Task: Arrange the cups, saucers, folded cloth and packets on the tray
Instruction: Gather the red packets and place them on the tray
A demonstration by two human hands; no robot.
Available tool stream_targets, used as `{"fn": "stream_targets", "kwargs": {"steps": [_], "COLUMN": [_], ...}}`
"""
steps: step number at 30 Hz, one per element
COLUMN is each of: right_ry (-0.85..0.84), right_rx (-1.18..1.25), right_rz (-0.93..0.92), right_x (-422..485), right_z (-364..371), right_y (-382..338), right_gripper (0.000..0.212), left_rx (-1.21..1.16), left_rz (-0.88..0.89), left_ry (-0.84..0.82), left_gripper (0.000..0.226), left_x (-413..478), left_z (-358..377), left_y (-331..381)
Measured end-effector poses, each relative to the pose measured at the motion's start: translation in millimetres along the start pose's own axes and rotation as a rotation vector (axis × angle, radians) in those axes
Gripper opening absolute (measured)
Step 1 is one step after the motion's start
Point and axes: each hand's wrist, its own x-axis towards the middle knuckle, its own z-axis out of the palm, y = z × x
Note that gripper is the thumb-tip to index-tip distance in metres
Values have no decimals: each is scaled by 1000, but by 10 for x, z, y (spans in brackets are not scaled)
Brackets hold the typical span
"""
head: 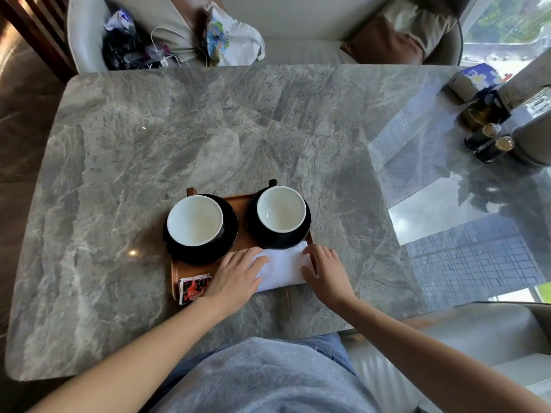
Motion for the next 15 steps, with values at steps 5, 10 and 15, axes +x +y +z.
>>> {"fn": "stream_targets", "kwargs": {"steps": [5,10,15], "right_ry": [-18,-38,25], "right_rx": [-5,5,-18], "right_rz": [14,36,-39], "right_x": [-9,-2,-57], "right_z": [11,10,-45], "right_y": [-64,-80,-145], "right_gripper": [33,36,34], "left_rx": [15,-19,-130], "left_rz": [-22,-55,-97], "left_ry": [-24,-73,-135], "left_gripper": [43,41,42], "left_x": [-43,-37,-5], "left_z": [-11,5,-9], "left_y": [-6,-18,11]}}
